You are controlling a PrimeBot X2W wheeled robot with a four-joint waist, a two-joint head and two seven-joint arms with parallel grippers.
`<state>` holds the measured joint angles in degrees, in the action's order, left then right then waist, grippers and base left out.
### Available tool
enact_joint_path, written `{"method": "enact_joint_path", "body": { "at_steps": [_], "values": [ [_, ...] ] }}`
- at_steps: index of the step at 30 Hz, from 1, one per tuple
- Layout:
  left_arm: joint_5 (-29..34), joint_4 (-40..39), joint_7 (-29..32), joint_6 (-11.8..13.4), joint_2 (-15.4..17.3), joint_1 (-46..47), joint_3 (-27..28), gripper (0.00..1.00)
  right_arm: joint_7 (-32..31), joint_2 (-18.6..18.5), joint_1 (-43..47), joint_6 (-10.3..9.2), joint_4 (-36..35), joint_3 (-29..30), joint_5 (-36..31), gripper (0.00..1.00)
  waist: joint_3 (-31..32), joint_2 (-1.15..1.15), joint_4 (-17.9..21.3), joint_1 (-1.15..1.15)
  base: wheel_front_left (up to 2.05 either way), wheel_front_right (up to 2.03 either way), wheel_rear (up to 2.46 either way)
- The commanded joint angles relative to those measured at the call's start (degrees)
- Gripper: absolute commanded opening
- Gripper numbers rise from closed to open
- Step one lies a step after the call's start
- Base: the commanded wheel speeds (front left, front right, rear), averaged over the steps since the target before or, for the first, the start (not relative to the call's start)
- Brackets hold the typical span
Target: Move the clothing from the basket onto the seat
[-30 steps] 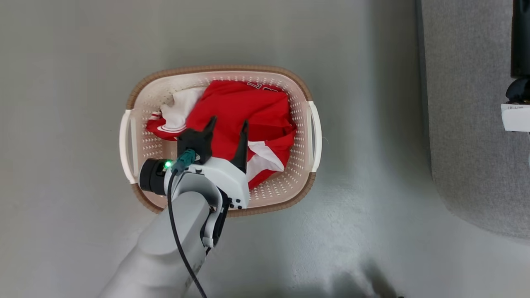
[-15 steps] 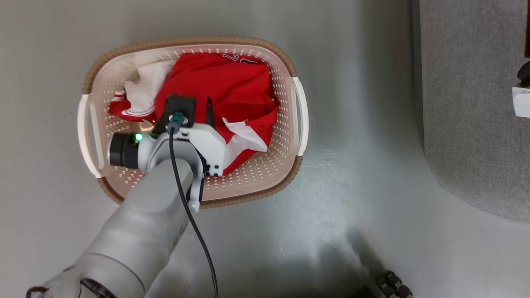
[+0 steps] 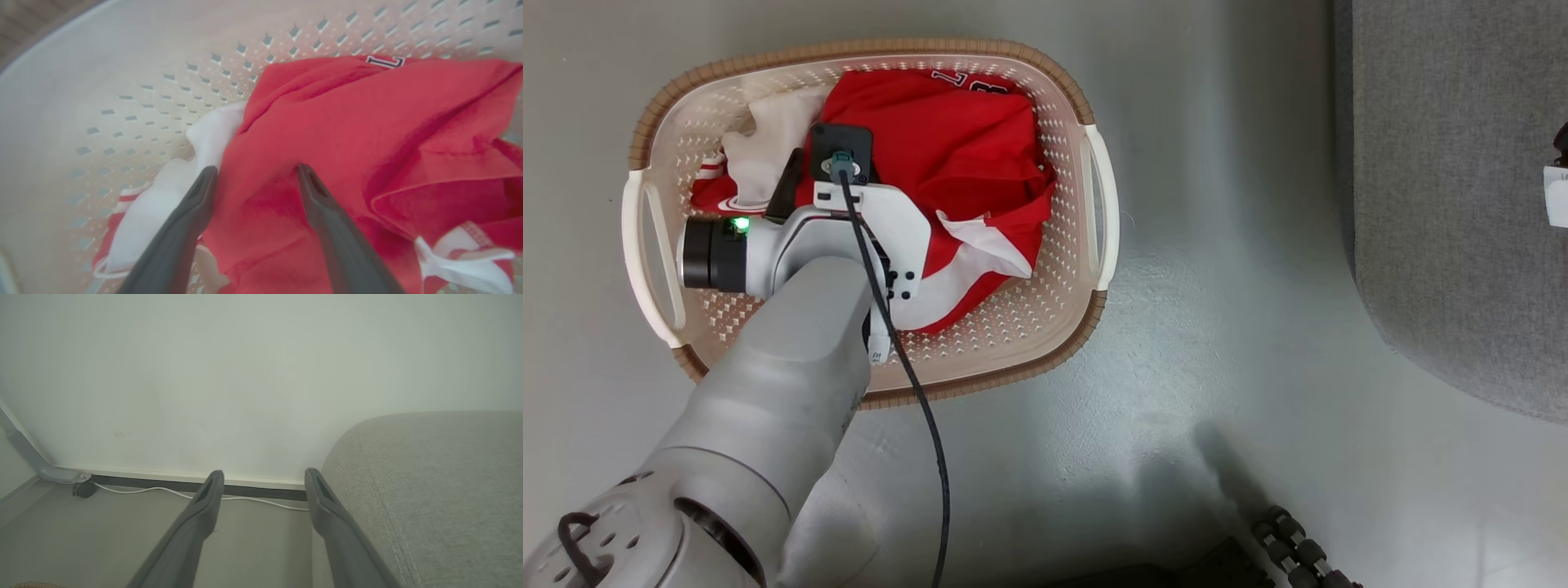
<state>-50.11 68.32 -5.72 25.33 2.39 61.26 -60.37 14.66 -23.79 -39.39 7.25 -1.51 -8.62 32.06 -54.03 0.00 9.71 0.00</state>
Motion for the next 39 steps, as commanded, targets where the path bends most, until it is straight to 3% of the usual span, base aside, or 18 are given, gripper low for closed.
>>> {"method": "enact_joint_path", "body": {
  "at_steps": [1,6,7,9,14,20,31,39],
  "values": [
    [-0.37,-0.02,0.61,0.90,0.49,0.54,-0.23,1.00,0.34,-0.63,1.80,0.24,-1.78,-0.28,0.60,1.00,-0.26,0.00,0.11,0.00,0.00,0.00,0.00],
    [-1.18,0.24,6.74,0.24,0.49,1.61,-3.09,1.00,0.34,-0.48,1.60,0.24,-2.69,-0.59,0.91,1.00,-0.67,0.00,0.43,0.00,0.00,0.00,0.00],
    [-1.31,0.09,7.29,-0.08,0.49,1.63,-3.51,0.91,0.34,-0.47,1.48,0.24,-2.92,-0.59,0.96,1.00,-0.68,0.00,0.48,0.00,0.00,0.00,0.00],
    [-1.69,-0.48,7.81,-0.41,0.49,1.54,-4.17,0.00,0.34,-0.42,1.36,0.24,-3.27,-0.63,1.03,1.00,-0.58,0.00,0.57,0.00,0.00,0.00,0.00],
    [-2.80,-2.54,8.14,-1.34,0.49,0.61,-5.90,0.00,0.34,-0.30,1.27,0.24,-3.28,-0.59,1.12,1.00,0.24,0.00,0.53,0.00,0.00,0.00,0.00],
    [-4.87,-4.36,4.35,-2.47,0.49,-1.48,-6.24,0.00,0.34,0.17,1.82,0.24,-2.44,-1.15,1.02,1.00,2.84,0.00,0.45,0.00,0.00,0.00,0.00],
    [-10.08,-6.07,-6.94,-6.20,0.49,-7.02,-5.85,0.00,0.34,1.12,4.73,0.24,1.39,-2.66,0.25,1.00,12.26,0.00,-0.14,0.00,0.00,0.00,0.00],
    [-10.34,-9.67,-9.23,-7.41,0.49,-10.72,-3.98,0.00,0.34,2.03,8.37,0.24,5.17,-3.26,-0.62,1.00,19.68,0.00,-1.67,0.00,0.00,0.00,0.00]
  ]
}}
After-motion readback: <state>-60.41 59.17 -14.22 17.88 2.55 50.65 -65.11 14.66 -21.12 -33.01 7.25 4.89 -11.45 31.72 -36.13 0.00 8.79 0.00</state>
